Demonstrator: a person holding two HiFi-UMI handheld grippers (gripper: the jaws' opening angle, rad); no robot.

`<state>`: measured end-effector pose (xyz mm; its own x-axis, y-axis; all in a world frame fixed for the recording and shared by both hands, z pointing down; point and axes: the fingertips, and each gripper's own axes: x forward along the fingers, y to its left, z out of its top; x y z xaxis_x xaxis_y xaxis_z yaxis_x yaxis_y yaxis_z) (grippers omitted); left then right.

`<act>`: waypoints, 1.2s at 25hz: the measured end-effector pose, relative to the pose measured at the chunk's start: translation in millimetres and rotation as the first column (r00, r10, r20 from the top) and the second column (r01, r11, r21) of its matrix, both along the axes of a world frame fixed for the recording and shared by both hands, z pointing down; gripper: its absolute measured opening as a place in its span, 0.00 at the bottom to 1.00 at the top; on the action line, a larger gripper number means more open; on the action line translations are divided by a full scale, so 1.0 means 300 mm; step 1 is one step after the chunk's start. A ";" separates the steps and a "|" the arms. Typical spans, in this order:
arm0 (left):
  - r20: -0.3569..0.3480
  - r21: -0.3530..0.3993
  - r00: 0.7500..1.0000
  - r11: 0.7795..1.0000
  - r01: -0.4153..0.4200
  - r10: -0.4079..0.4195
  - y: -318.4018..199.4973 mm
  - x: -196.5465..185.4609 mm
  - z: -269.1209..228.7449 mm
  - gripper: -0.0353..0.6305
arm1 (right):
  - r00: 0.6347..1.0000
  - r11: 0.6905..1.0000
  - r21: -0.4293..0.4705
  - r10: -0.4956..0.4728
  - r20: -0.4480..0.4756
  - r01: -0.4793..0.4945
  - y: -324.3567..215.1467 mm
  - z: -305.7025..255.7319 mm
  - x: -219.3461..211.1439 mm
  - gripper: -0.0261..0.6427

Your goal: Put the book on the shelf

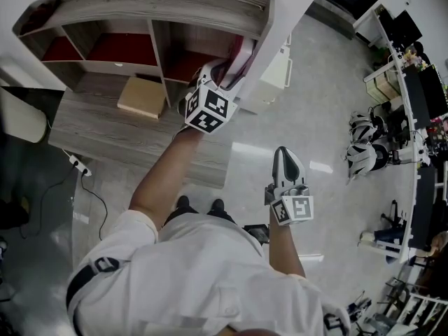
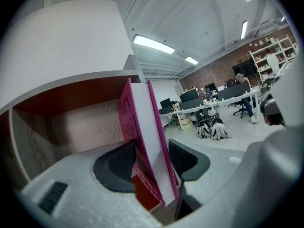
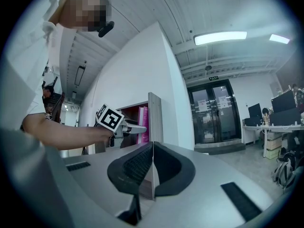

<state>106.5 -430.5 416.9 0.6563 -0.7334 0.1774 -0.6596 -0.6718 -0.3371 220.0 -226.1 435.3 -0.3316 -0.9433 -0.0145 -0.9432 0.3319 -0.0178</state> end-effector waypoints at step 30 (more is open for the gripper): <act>-0.066 0.005 0.997 1.000 0.027 -0.026 0.126 -0.123 -0.013 0.41 | 1.000 1.000 -0.004 -0.006 0.021 0.006 0.012 0.015 -0.024 0.06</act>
<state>69.7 -392.6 413.1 0.6468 -0.7515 0.1301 -0.6980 -0.6520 -0.2962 212.9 -222.4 439.9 -0.3370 -0.9413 -0.0175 -0.9405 0.3375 -0.0384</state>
